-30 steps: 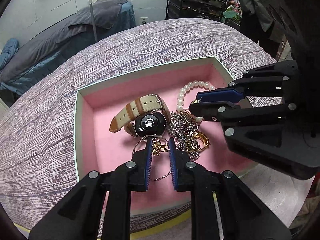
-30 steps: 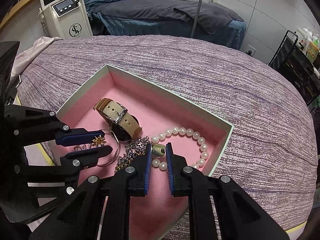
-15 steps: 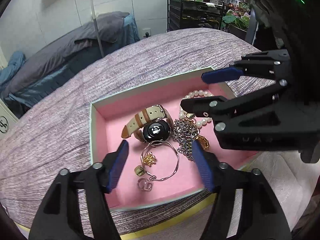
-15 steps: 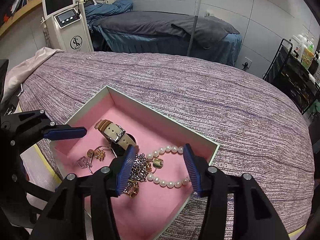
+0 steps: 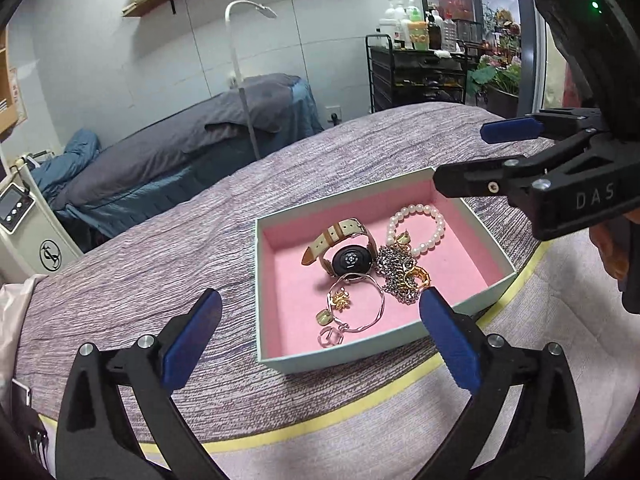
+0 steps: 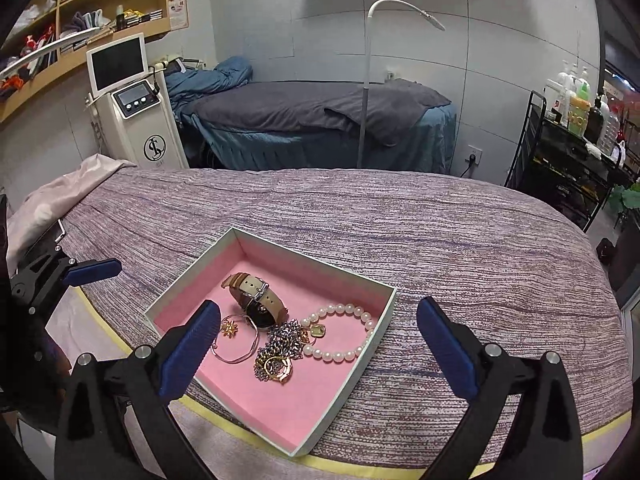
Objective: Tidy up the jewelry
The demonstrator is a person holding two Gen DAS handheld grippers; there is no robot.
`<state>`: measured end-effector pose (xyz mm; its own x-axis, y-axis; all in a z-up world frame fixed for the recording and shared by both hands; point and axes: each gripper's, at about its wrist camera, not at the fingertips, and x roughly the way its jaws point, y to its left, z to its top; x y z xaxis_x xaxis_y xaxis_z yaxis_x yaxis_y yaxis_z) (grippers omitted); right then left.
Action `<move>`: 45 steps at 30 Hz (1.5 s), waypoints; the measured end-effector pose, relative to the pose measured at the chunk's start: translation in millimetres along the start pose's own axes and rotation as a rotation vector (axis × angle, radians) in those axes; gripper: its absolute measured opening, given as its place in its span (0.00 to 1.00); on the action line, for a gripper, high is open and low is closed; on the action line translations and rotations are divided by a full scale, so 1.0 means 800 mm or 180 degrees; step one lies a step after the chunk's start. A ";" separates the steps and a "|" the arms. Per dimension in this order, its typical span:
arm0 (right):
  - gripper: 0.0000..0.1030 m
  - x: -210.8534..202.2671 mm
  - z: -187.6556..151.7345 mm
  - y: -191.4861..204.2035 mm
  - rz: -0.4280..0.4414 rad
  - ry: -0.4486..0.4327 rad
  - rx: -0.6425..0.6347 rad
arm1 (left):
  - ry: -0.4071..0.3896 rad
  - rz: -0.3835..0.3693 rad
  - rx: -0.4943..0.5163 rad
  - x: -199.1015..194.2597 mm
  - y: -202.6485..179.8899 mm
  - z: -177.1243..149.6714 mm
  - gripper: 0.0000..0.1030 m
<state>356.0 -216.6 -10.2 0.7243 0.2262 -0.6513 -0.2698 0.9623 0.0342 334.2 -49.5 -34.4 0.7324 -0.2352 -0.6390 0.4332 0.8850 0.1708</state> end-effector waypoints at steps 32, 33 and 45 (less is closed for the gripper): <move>0.94 -0.139 -0.114 0.066 -0.0502 -0.0297 -0.0004 | -0.0284 0.0537 -0.0618 -0.141 -0.017 -0.080 0.94; 0.94 -0.147 -0.120 0.068 -0.0506 -0.0322 0.0022 | -0.0304 0.0562 -0.0632 -0.147 -0.019 -0.083 0.94; 0.94 -0.217 -0.171 0.101 -0.0628 -0.0470 -0.0010 | -0.0380 0.0674 -0.0929 -0.216 -0.036 -0.126 0.94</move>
<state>121.3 -198.8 1.8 0.8480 0.0536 -0.5273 -0.1156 0.9896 -0.0852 142.6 6.4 -4.6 0.8532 -0.0647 -0.5175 0.1103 0.9922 0.0577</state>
